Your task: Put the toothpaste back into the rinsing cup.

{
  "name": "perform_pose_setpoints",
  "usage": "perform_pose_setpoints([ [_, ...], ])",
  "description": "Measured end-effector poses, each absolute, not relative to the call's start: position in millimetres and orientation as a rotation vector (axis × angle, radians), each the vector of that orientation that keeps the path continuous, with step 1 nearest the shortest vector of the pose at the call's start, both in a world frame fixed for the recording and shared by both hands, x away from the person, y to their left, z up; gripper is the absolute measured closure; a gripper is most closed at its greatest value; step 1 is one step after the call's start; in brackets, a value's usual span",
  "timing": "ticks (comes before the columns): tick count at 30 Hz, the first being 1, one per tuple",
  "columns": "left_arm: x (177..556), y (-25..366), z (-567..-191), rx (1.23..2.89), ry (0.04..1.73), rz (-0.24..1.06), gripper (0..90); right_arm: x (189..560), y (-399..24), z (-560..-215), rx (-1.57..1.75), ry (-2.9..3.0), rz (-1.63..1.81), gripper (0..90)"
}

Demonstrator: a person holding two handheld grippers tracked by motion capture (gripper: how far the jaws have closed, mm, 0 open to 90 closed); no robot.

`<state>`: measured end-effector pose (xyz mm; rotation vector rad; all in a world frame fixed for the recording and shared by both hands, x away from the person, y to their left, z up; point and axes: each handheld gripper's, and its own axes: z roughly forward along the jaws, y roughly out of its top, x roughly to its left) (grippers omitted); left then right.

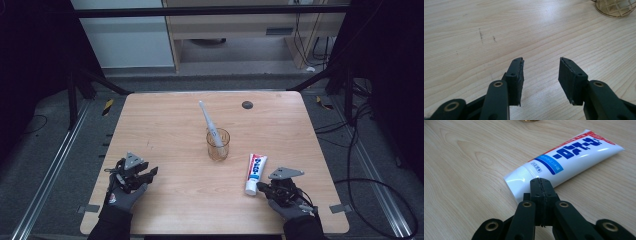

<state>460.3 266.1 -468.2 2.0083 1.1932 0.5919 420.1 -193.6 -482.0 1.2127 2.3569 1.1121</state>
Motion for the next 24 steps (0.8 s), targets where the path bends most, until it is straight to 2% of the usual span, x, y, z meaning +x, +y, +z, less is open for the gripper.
perform_pose_setpoints([
  [15,461,267,-469,2.013,1.194,0.594,54.4,431,-167,-484,1.174,2.368,1.149,89.6],
  [24,461,266,-469,2.014,1.194,0.594,54.5,432,-165,-481,1.168,2.362,1.16,89.6],
])
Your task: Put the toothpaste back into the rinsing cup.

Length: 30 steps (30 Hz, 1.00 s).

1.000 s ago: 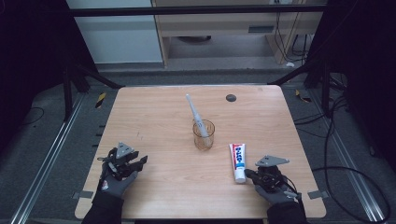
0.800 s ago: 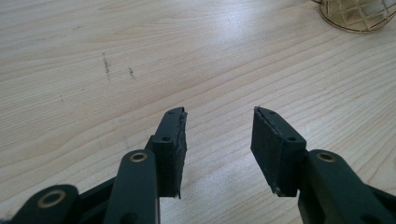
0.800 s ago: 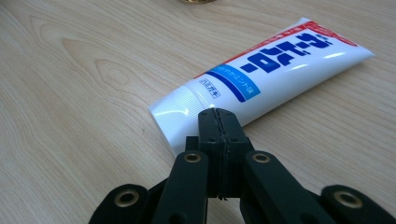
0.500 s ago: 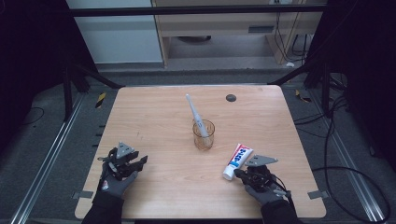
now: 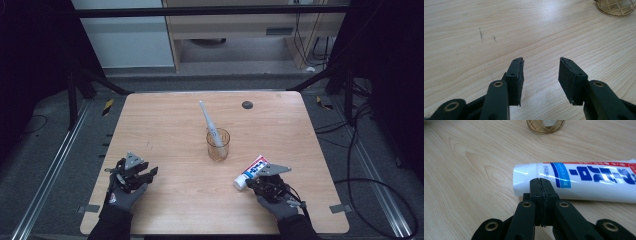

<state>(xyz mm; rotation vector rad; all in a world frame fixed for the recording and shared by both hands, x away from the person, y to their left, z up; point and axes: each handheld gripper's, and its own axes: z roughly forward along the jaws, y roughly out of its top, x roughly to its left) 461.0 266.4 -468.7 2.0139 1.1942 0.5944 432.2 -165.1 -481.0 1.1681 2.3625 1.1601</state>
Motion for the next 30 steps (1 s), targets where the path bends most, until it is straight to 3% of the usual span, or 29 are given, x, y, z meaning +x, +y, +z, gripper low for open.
perform_pose_setpoints([
  [13,461,267,-469,2.016,1.194,0.592,54.5,466,-130,-479,1.164,2.367,1.13,90.0],
  [30,460,267,-469,2.009,1.193,0.593,54.4,447,-147,-474,1.153,2.4,1.1,90.0],
])
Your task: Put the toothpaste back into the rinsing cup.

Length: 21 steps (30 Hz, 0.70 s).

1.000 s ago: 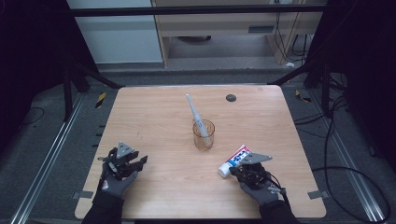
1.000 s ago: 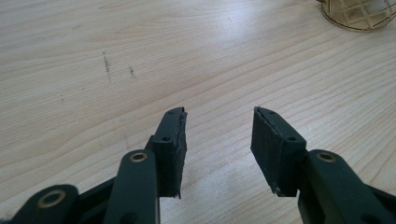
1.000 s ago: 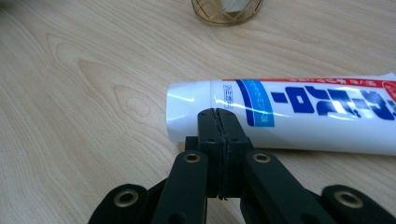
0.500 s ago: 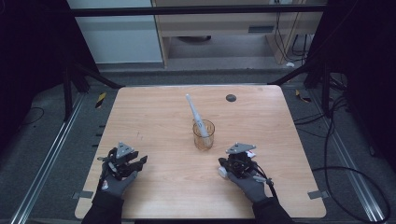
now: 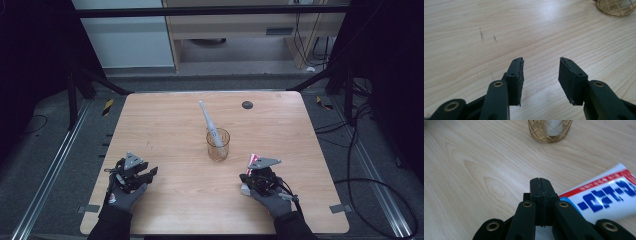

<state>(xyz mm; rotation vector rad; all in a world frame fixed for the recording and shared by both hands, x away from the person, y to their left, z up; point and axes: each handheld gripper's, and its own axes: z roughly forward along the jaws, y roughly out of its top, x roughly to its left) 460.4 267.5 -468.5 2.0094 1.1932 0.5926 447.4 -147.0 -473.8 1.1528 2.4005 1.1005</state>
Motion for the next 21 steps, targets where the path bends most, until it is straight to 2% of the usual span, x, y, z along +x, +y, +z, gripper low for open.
perform_pose_setpoints([
  [17,461,267,-469,2.018,1.195,0.59,54.2,431,-180,-474,1.209,2.374,1.022,90.0],
  [21,461,267,-469,2.015,1.197,0.588,54.2,431,-180,-469,1.211,2.358,1.041,86.7],
])
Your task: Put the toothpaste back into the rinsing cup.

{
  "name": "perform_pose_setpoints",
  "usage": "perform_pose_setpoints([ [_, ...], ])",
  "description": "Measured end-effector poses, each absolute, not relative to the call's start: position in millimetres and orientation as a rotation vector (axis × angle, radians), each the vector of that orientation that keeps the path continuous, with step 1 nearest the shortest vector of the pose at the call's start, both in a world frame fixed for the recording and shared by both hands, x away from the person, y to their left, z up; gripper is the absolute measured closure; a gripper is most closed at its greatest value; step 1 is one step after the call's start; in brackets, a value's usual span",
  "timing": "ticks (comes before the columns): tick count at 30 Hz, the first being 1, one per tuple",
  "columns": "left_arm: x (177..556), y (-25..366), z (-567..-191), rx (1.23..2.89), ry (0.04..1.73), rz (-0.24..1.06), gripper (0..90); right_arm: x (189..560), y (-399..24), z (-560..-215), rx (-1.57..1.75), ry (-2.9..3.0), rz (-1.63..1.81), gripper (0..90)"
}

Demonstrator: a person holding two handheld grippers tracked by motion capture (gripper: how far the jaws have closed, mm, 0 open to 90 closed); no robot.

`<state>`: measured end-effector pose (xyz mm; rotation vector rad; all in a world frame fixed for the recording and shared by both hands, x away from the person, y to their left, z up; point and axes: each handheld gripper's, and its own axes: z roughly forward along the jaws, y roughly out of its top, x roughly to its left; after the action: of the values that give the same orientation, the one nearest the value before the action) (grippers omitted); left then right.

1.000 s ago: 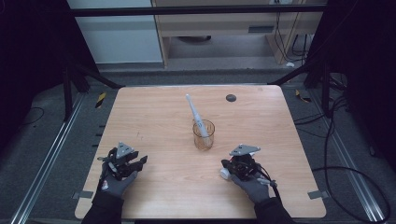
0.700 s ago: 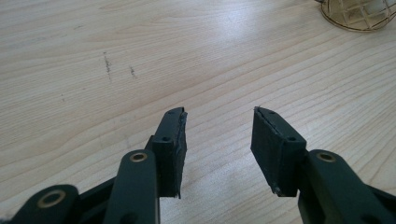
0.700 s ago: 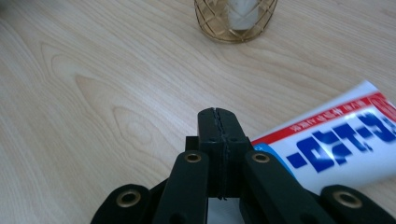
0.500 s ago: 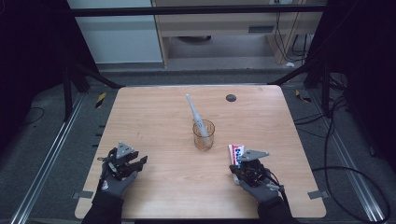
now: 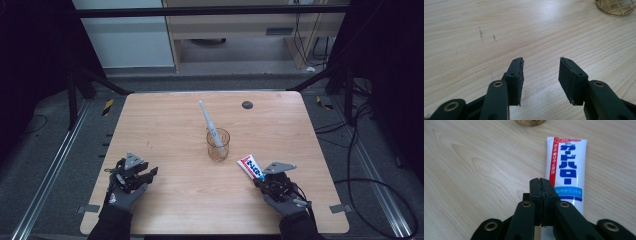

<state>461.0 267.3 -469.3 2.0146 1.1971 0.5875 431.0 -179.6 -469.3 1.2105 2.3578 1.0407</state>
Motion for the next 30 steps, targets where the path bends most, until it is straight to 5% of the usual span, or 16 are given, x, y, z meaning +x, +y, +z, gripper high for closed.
perform_pose_setpoints([
  [12,463,269,-471,2.019,1.203,0.573,53.0,454,-186,-446,1.308,2.298,1.003,41.5],
  [30,465,269,-472,2.027,1.2,0.565,52.1,485,-169,-462,1.357,2.413,0.835,25.5],
])
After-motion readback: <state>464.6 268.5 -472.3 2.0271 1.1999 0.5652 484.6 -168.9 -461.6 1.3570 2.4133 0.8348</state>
